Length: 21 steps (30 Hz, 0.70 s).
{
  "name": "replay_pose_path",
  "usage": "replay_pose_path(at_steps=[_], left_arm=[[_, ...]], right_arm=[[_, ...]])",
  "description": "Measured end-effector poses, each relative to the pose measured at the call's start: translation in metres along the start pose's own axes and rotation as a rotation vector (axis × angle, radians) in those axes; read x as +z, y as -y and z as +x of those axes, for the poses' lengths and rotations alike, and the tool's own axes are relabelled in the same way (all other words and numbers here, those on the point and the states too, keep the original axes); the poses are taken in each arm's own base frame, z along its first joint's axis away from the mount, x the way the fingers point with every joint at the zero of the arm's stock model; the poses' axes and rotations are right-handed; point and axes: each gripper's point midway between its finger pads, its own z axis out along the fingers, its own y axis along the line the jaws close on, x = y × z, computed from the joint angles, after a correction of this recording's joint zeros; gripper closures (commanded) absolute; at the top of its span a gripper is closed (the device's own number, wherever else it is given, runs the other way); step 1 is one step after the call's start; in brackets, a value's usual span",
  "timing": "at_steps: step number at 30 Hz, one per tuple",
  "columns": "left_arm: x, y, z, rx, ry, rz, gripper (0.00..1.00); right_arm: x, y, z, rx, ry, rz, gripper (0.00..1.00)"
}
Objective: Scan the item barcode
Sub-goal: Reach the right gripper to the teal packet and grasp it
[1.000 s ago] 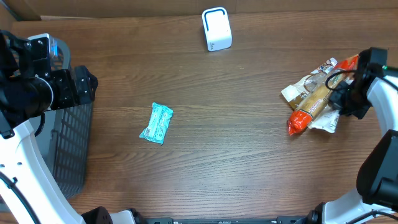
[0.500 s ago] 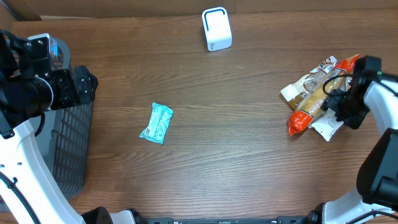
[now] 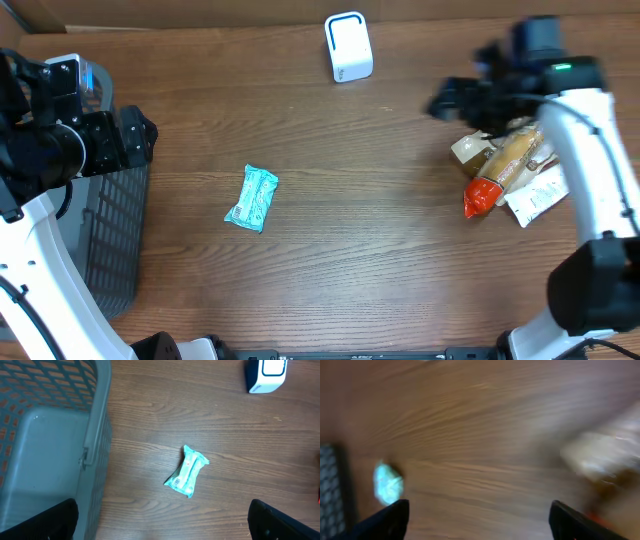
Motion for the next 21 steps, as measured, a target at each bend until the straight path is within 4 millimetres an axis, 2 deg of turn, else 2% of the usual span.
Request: replay_pose_path(at_steps=[4, 9, 14, 17, 21], left_arm=[[0.0, 0.0, 0.0, 0.0, 0.0, 0.0, 0.0], [0.0, 0.0, 0.0, 0.0, 0.0, 0.0, 0.0], [0.0, 0.0, 0.0, 0.0, 0.0, 0.0, 0.0], [0.0, 0.0, 0.0, 0.0, 0.0, 0.0, 0.0], [0.0, 0.0, 0.0, 0.0, 0.0, 0.0, 0.01]], right_arm=[[0.044, -0.079, 0.024, -0.229, -0.028, -0.126, 0.08], [0.097, -0.15, 0.059, -0.451, -0.063, -0.233, 0.08], [0.152, -0.186, 0.099, -0.599, -0.12, -0.296, 0.09], [0.183, -0.191, 0.115, -0.654, -0.144, -0.312, 0.13], [0.214, -0.19, 0.122, -0.687, -0.145, -0.327, 0.23]])
